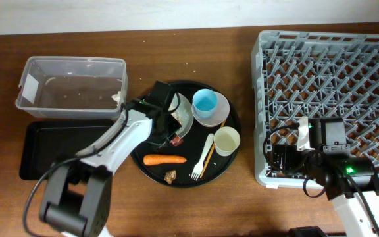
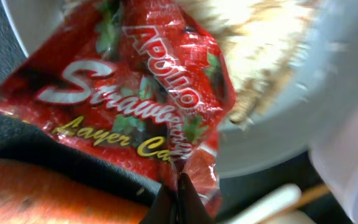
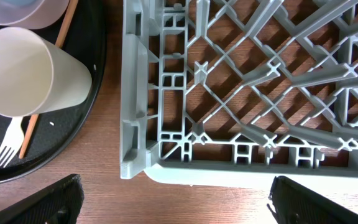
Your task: Sort waste into correct bins and load items into the dishwasher rack
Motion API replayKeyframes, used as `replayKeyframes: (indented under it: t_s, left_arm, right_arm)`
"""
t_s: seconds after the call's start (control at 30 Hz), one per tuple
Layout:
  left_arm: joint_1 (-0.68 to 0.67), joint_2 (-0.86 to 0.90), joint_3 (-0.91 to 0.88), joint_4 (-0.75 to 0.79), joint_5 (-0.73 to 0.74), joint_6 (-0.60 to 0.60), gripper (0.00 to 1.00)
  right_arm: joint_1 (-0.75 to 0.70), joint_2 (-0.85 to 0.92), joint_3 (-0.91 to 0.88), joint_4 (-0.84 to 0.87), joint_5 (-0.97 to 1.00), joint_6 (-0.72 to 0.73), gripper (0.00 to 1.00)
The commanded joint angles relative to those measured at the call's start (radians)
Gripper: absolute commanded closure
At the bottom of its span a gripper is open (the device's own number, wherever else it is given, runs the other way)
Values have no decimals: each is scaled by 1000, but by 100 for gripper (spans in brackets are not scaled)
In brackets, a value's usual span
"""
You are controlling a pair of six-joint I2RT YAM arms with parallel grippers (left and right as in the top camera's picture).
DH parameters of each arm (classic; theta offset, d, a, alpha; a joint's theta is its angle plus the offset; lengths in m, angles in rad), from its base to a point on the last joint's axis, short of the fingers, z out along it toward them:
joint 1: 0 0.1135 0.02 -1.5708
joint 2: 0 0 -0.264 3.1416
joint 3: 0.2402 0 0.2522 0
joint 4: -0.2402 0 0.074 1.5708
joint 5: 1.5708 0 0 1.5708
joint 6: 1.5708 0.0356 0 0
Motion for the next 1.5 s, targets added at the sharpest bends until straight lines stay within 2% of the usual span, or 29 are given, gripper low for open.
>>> replayKeyframes:
  t_s: [0.0, 0.07, 0.1, 0.17, 0.3, 0.33, 0.37, 0.4, 0.47, 0.53, 0.57, 0.6, 0.7, 0.8, 0.87, 0.93, 1.1, 1.13, 1.17, 1.23, 1.33, 1.4, 1.47]
  left_arm:
    - [11, -189, 5, 14, -51, 326, 100]
    - [59, -262, 11, 28, -128, 483, 99]
    - [126, -293, 14, 55, -192, 549, 99]
    - [277, -290, 14, 160, -195, 623, 99]
    - [474, -183, 14, 301, -195, 633, 98]
    - [497, -137, 14, 324, -193, 633, 73]
    - [503, -119, 14, 346, -194, 634, 40]
    - [503, -124, 21, 364, -169, 674, 36]
    - [502, -145, 44, 353, -96, 723, 36]
    - [477, -195, 46, 308, 43, 723, 36]
    - [409, -210, 46, 286, 168, 723, 36]
    - [347, -206, 45, 286, 226, 723, 36]
    - [102, -157, 45, 330, 222, 723, 36]
    - [-24, -71, 74, 379, 216, 753, 42]
    - [-48, -23, 176, 332, 108, 798, 39]
    - [-48, 21, 193, 330, 65, 798, 38]
    - [-48, 160, 193, 336, 52, 797, 38]
    - [-48, 172, 193, 343, 52, 797, 47]
    - [-48, 176, 193, 355, 53, 797, 61]
    - [-48, 174, 196, 369, 53, 797, 100]
    - [-44, 142, 196, 361, 56, 797, 100]
    - [-13, 24, 196, 306, 76, 797, 100]
    - [55, -63, 196, 218, 216, 797, 100]
  right_arm:
    - [5, -3, 16, 0, 8, 5, 1]
    - [5, -3, 16, 0, 9, 5, 1]
    - [5, -3, 16, 0, 9, 5, 1]
    - [5, -3, 16, 0, 9, 5, 1]
    - [5, -3, 16, 0, 9, 5, 1]
    - [5, -3, 16, 0, 9, 5, 1]
    - [5, -3, 16, 0, 9, 5, 1]
    - [5, -3, 16, 0, 9, 5, 1]
    - [5, -3, 16, 0, 9, 5, 1]
    - [5, -3, 16, 0, 8, 5, 1]
    - [5, -3, 16, 0, 8, 5, 1]
    - [5, -3, 16, 0, 8, 5, 1]
    - [5, -3, 16, -3, 8, 5, 1]
    - [5, -3, 16, -4, 8, 5, 1]
    - [5, -3, 16, -4, 8, 5, 1]
    - [5, -3, 16, -4, 8, 5, 1]
    - [5, -3, 16, -3, 8, 5, 1]
    - [5, -3, 16, -3, 8, 5, 1]
    - [5, -3, 16, -3, 8, 5, 1]
    - [5, -3, 16, -3, 8, 5, 1]
    - [5, -3, 16, -3, 9, 5, 1]
    - [1, -3, 16, -3, 9, 9, 1]
    - [-65, -3, 17, 22, 7, 32, 1]
